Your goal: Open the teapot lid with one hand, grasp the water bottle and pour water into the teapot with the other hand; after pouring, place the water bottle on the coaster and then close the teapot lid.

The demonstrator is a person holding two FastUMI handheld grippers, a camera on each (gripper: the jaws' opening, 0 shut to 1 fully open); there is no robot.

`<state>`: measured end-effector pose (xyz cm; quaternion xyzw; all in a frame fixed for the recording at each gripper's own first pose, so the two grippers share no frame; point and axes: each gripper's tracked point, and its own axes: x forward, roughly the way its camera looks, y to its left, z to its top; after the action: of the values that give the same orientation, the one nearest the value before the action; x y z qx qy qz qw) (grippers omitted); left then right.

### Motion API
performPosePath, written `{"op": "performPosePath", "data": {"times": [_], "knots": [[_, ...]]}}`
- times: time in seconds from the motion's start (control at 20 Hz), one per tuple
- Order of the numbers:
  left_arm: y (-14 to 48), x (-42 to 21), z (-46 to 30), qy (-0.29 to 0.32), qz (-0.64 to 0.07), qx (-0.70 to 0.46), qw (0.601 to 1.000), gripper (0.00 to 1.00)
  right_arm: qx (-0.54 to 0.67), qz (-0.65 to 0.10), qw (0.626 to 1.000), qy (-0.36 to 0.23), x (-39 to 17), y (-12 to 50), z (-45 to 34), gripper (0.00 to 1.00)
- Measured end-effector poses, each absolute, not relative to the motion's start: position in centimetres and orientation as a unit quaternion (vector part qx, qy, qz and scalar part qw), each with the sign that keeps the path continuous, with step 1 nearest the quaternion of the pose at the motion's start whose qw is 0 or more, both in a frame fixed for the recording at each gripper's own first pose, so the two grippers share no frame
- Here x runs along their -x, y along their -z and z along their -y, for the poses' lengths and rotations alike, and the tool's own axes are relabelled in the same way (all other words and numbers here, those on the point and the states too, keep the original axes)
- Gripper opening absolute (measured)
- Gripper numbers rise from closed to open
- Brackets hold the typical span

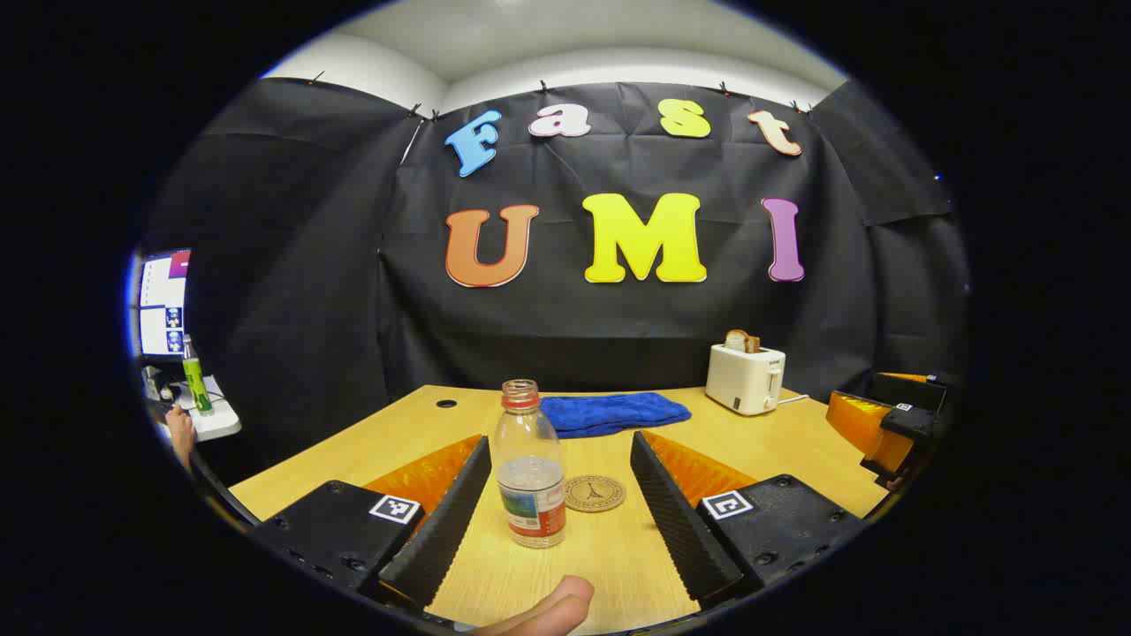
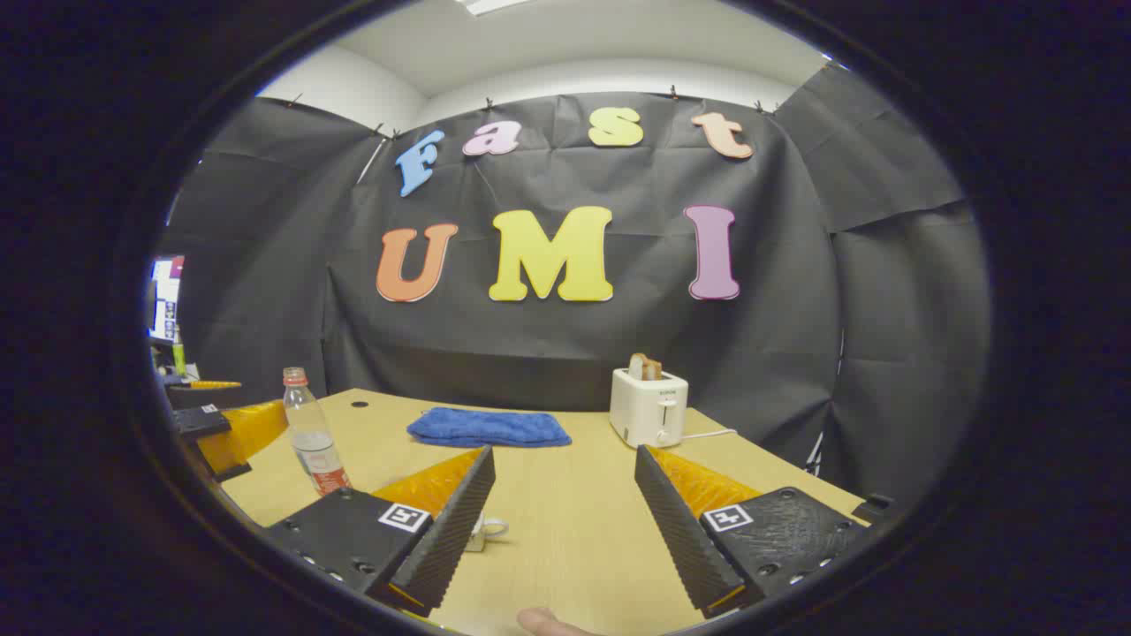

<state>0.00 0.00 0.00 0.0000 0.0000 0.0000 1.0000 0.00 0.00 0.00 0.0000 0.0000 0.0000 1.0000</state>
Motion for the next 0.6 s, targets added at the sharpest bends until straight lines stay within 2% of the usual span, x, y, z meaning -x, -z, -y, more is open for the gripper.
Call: {"op": "performPosePath", "data": {"times": [0.3,0.35,0.4,0.6], "knots": [[-0.1,0.0,-2.2,-0.003,-0.004,0.011,1.0,0.99,0.001,-0.027,1.0,-0.005,-0.9,2.3,-1.8,0.96],[-0.3,0.1,-2.4,-0.005,-0.004,0.013,1.0,0.95,0.0,-0.029,1.0,-0.007,-0.9,2.6,-1.9,0.96],[-0.2,0.1,-2.8,-0.008,-0.005,0.016,1.0,0.99,-0.002,-0.03,1.0,-0.009,-0.9,2.6,-2.0,0.96],[0.1,-0.2,-3.5,-0.014,-0.01,0.025,1.0,0.99,0.003,-0.032,0.999,-0.01,-1.1,2.9,-2.3,0.96]]}}
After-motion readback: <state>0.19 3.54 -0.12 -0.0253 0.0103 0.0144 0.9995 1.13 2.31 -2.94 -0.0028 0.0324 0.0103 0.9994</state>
